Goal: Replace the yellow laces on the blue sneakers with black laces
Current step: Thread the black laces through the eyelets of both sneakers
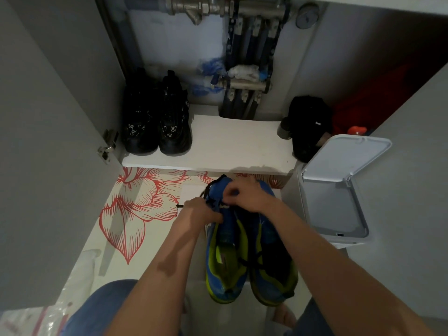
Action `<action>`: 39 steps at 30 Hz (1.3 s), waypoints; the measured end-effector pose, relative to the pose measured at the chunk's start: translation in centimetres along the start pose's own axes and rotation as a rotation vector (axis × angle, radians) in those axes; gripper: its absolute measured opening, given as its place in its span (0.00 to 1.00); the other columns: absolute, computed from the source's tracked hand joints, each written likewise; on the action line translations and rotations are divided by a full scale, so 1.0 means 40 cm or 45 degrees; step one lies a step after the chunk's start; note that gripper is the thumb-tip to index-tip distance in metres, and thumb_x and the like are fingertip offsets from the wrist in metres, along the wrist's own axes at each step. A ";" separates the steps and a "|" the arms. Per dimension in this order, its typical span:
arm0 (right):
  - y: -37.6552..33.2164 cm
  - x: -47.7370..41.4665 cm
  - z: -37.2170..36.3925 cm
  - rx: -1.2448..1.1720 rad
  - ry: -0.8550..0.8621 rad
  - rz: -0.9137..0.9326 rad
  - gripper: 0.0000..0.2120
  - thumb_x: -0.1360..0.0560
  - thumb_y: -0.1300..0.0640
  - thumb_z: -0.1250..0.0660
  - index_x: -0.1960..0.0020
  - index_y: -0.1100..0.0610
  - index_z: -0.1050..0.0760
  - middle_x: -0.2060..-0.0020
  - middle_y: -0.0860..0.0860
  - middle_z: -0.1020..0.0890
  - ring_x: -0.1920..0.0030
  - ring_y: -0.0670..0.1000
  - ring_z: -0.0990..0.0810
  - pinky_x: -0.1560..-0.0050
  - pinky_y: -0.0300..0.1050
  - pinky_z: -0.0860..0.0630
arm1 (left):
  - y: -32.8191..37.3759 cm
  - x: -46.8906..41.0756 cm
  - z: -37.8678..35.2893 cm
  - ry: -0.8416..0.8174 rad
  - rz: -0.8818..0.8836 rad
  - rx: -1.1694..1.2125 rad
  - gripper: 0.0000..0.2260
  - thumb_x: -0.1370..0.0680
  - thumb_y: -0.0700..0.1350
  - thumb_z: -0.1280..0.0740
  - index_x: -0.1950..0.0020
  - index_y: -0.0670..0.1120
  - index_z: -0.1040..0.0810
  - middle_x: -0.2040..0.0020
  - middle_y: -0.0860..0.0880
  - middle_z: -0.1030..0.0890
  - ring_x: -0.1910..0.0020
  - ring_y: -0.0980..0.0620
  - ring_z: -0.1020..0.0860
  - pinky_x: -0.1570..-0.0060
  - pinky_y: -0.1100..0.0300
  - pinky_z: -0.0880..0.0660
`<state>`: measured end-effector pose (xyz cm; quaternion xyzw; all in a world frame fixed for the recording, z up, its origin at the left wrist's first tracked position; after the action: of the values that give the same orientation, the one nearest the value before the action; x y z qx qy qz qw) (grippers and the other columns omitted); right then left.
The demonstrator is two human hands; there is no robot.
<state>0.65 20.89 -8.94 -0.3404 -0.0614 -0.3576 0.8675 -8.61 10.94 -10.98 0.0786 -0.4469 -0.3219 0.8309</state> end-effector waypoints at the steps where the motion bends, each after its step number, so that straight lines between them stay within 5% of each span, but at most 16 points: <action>1: -0.001 0.008 0.045 -0.268 0.048 -0.002 0.04 0.26 0.57 0.32 0.53 0.54 0.20 0.51 0.52 0.19 0.47 0.52 0.23 0.43 0.46 0.27 | -0.001 0.002 0.002 0.009 -0.003 0.015 0.12 0.28 0.46 0.29 0.51 0.39 0.25 0.57 0.45 0.26 0.57 0.50 0.28 0.73 0.65 0.36; 3: 0.000 0.032 0.126 -0.788 0.144 -0.013 0.03 0.24 0.60 0.34 0.53 0.54 0.22 0.55 0.51 0.20 0.52 0.48 0.24 0.49 0.39 0.27 | -0.001 0.003 0.004 -0.001 0.000 0.039 0.10 0.27 0.45 0.30 0.57 0.40 0.27 0.60 0.46 0.25 0.59 0.50 0.27 0.71 0.65 0.34; 5: 0.014 0.038 0.148 -0.931 0.195 -0.061 0.03 0.23 0.60 0.35 0.52 0.55 0.24 0.55 0.51 0.22 0.50 0.49 0.25 0.48 0.39 0.28 | -0.003 -0.003 0.001 -0.017 0.014 0.063 0.11 0.28 0.44 0.31 0.64 0.42 0.30 0.65 0.48 0.26 0.60 0.50 0.26 0.70 0.65 0.33; 8: 0.039 0.022 0.093 -0.261 0.199 -0.187 0.11 0.21 0.56 0.40 0.40 0.56 0.26 0.43 0.55 0.26 0.38 0.55 0.33 0.36 0.47 0.35 | -0.001 -0.001 0.000 -0.008 0.013 0.062 0.12 0.27 0.44 0.31 0.65 0.43 0.32 0.67 0.49 0.27 0.59 0.49 0.26 0.70 0.65 0.33; 10: 0.018 0.015 0.071 -0.112 0.321 -0.088 0.16 0.20 0.58 0.43 0.33 0.55 0.30 0.38 0.55 0.29 0.37 0.55 0.37 0.34 0.47 0.39 | 0.002 0.004 0.001 -0.019 0.009 0.060 0.12 0.27 0.45 0.30 0.65 0.43 0.31 0.66 0.49 0.27 0.59 0.49 0.25 0.70 0.66 0.33; 12: -0.018 0.013 0.059 -0.100 0.391 0.085 0.16 0.21 0.61 0.43 0.36 0.54 0.27 0.40 0.53 0.29 0.39 0.54 0.37 0.36 0.44 0.39 | 0.001 0.002 0.003 -0.041 0.013 0.069 0.11 0.27 0.45 0.30 0.62 0.42 0.29 0.64 0.48 0.25 0.57 0.50 0.25 0.70 0.65 0.32; 17: -0.016 0.008 -0.046 0.363 0.086 0.154 0.12 0.26 0.55 0.32 0.43 0.53 0.24 0.42 0.53 0.29 0.38 0.57 0.38 0.40 0.48 0.39 | 0.001 -0.003 0.004 -0.053 0.009 0.068 0.11 0.27 0.46 0.30 0.56 0.41 0.28 0.63 0.48 0.25 0.58 0.50 0.25 0.70 0.65 0.32; 24: -0.011 0.003 -0.051 0.259 0.211 0.158 0.04 0.26 0.56 0.33 0.53 0.56 0.21 0.50 0.52 0.26 0.44 0.55 0.34 0.43 0.46 0.40 | 0.001 0.003 0.003 -0.043 0.016 0.088 0.13 0.27 0.46 0.29 0.64 0.43 0.31 0.66 0.48 0.26 0.58 0.50 0.25 0.70 0.66 0.32; 29: -0.008 0.025 0.118 -1.054 0.561 -0.028 0.07 0.21 0.64 0.40 0.58 0.57 0.31 0.63 0.53 0.23 0.65 0.48 0.21 0.60 0.40 0.23 | 0.001 0.011 0.006 -0.045 0.008 0.106 0.11 0.27 0.46 0.29 0.58 0.41 0.27 0.66 0.49 0.26 0.58 0.49 0.25 0.70 0.65 0.32; 35: 0.000 0.054 0.169 -1.978 0.647 -0.079 0.08 0.19 0.61 0.43 0.56 0.57 0.31 0.66 0.52 0.27 0.70 0.49 0.27 0.73 0.41 0.26 | 0.009 0.016 0.005 -0.039 0.001 0.101 0.11 0.27 0.45 0.29 0.58 0.41 0.28 0.61 0.46 0.23 0.58 0.50 0.25 0.70 0.66 0.32; 37: 0.000 0.042 0.150 -1.548 0.530 -0.175 0.09 0.19 0.59 0.44 0.58 0.56 0.32 0.67 0.52 0.29 0.71 0.47 0.30 0.74 0.38 0.34 | 0.009 0.019 0.008 -0.021 -0.008 0.089 0.11 0.27 0.45 0.29 0.55 0.40 0.28 0.58 0.45 0.23 0.58 0.50 0.25 0.70 0.66 0.32; 39: -0.001 0.028 0.103 -0.670 0.359 -0.159 0.09 0.20 0.53 0.41 0.55 0.55 0.27 0.62 0.51 0.24 0.63 0.49 0.25 0.64 0.42 0.29 | 0.010 0.018 0.008 -0.020 -0.023 0.081 0.11 0.27 0.45 0.29 0.56 0.40 0.28 0.58 0.45 0.23 0.62 0.51 0.25 0.71 0.66 0.32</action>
<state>2.00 22.84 -5.39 -0.4960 0.1334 -0.4575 0.7259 -8.41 10.86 -10.13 0.1066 -0.4627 -0.3155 0.8216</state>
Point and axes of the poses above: each hand's wrist, its own x-axis away from the middle knuckle, its own z-axis out of the back of the hand, y = z × x, the point moved 5 cm from there along -x, towards the middle knuckle
